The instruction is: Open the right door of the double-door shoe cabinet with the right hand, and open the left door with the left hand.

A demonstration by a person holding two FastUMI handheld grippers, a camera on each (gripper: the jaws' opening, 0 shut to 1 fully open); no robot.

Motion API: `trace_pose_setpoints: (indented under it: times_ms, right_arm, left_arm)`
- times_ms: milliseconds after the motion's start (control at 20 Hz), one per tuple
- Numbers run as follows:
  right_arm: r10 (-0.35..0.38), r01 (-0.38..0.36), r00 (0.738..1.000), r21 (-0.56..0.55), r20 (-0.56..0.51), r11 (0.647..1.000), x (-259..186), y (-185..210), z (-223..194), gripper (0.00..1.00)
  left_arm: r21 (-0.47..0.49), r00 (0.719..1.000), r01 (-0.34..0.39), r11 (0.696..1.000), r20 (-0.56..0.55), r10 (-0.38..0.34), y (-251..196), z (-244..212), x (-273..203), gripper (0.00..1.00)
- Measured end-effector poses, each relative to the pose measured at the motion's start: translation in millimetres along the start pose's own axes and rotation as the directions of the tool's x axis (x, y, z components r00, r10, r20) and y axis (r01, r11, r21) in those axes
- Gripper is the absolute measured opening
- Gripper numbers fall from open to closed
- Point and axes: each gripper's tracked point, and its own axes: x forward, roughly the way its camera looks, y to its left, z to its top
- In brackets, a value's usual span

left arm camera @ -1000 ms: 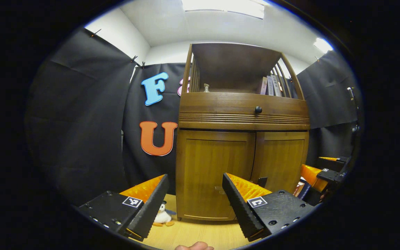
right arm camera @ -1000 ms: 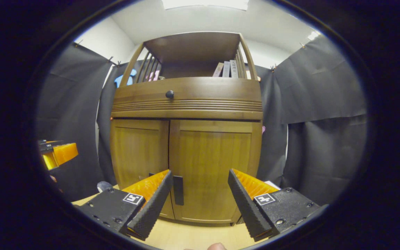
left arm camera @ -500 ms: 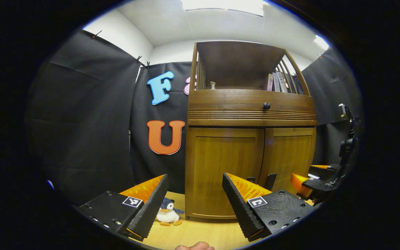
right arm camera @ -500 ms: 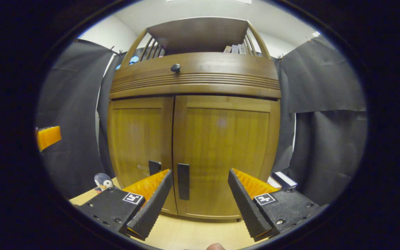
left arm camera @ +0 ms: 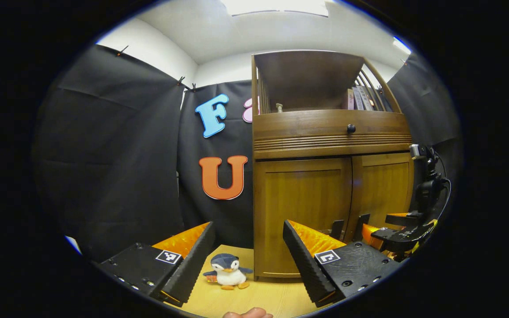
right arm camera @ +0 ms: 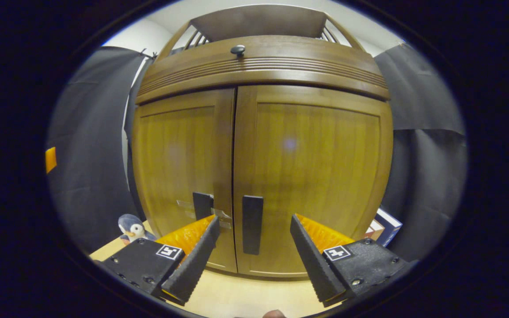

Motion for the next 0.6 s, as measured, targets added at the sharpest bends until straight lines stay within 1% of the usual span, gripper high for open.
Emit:
trace_pose_setpoints:
  times_ms: [150,200,250,300,450,600]
  right_arm:
    - [-0.017,0.017,1.000,-0.003,-0.023,1.000,14.8,1.1,-6.9,1.00]
    - [-0.026,0.026,0.999,-0.003,-0.030,1.000,20.3,1.7,-9.9,1.00]
    - [-0.034,0.034,0.999,-0.001,-0.039,0.999,25.2,1.4,-14.0,1.00]
    - [-0.040,0.041,0.998,0.004,-0.050,0.999,29.4,0.7,-17.1,1.00]
    - [-0.026,0.029,0.996,0.032,-0.088,0.999,43.3,4.0,-29.4,1.00]
    - [-0.026,0.031,0.994,0.051,-0.109,0.998,55.8,4.0,-37.6,0.97]
  left_arm:
    - [-0.007,1.000,-0.030,1.000,0.002,0.030,22.2,-4.2,7.0,0.94]
    - [-0.010,0.999,-0.033,0.999,0.000,0.033,23.5,-4.6,7.7,1.00]
    - [-0.013,0.999,-0.034,0.999,-0.001,0.034,25.0,-5.1,8.7,1.00]
    - [-0.015,0.999,-0.034,0.999,-0.002,0.034,26.4,-6.9,9.6,0.94]
    - [-0.022,1.000,-0.030,0.999,0.005,0.030,29.3,-7.9,12.7,0.94]
    - [-0.022,1.000,-0.022,1.000,0.002,0.022,30.1,-11.5,17.6,0.94]
